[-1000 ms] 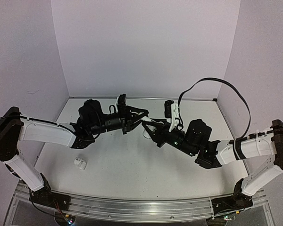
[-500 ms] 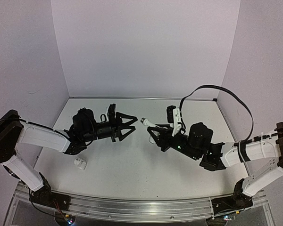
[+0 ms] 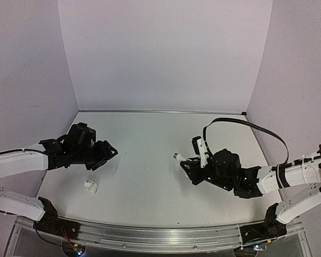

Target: Install the water faucets

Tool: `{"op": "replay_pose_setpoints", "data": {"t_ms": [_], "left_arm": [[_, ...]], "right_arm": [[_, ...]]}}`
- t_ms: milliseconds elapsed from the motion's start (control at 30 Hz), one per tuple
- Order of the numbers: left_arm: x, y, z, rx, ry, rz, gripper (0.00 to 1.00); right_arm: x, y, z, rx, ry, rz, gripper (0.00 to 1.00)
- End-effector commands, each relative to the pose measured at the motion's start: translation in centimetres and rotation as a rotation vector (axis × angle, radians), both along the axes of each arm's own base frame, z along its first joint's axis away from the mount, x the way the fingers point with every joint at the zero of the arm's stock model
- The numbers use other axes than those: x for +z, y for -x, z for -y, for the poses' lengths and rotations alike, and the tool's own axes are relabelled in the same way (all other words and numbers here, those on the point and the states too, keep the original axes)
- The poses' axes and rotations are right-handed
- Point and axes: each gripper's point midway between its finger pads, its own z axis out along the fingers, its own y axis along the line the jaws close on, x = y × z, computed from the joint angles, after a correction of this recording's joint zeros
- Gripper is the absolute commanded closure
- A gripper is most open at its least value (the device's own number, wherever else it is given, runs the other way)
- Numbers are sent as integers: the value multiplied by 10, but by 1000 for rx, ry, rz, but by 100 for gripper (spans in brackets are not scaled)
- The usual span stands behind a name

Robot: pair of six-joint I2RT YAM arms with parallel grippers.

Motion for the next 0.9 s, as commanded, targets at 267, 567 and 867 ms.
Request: {"op": "replay_pose_setpoints", "data": {"t_ms": [267, 567, 867], "left_arm": [[-66, 72, -119, 419, -222, -277, 36], [-94, 86, -98, 228, -538, -385, 36], [-104, 78, -82, 46, -758, -372, 30]], "right_arm": [[24, -1, -14, 27, -61, 17, 100], [26, 0, -12, 24, -78, 10, 100], [27, 0, -14, 29, -75, 10, 100]]}}
